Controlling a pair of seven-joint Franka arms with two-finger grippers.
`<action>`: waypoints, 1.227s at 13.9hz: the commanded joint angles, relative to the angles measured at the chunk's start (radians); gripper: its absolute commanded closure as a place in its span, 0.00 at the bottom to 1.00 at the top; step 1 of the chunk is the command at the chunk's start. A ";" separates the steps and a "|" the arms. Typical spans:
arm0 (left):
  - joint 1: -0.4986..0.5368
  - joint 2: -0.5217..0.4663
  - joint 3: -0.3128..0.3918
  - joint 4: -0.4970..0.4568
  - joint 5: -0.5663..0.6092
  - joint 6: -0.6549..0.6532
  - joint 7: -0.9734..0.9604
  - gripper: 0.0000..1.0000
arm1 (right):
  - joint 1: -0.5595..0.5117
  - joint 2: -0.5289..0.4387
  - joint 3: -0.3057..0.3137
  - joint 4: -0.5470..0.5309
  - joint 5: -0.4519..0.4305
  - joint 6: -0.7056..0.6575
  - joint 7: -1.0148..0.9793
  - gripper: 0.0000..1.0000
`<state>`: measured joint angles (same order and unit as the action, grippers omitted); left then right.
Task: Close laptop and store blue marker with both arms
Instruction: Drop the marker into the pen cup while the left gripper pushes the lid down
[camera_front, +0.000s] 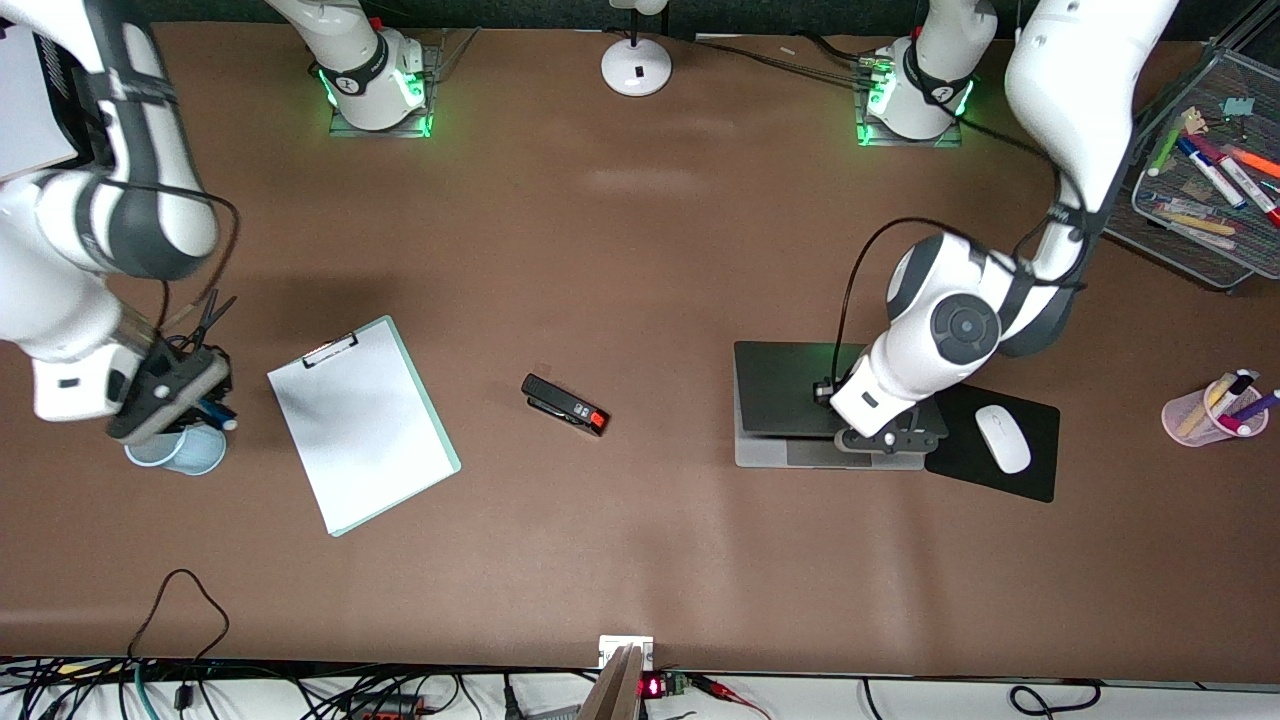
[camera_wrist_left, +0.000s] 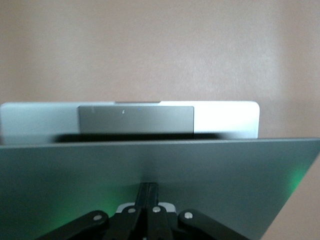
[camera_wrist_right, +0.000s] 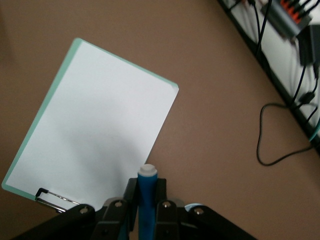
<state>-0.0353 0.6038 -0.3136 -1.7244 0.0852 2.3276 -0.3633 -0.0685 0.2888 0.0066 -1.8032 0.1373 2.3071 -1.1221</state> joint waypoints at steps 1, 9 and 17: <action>-0.021 0.106 0.024 0.106 0.030 0.029 0.001 1.00 | -0.066 -0.034 0.007 0.005 0.205 -0.037 -0.254 1.00; -0.074 0.223 0.076 0.192 0.110 0.058 -0.008 1.00 | -0.307 0.105 0.006 0.197 0.655 -0.302 -0.862 1.00; -0.074 0.111 0.065 0.258 0.116 -0.167 -0.003 1.00 | -0.427 0.328 0.007 0.311 0.929 -0.449 -1.185 1.00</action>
<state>-0.0961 0.7694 -0.2527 -1.4984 0.1719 2.2667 -0.3643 -0.4703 0.5670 -0.0032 -1.5336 1.0247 1.9100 -2.2710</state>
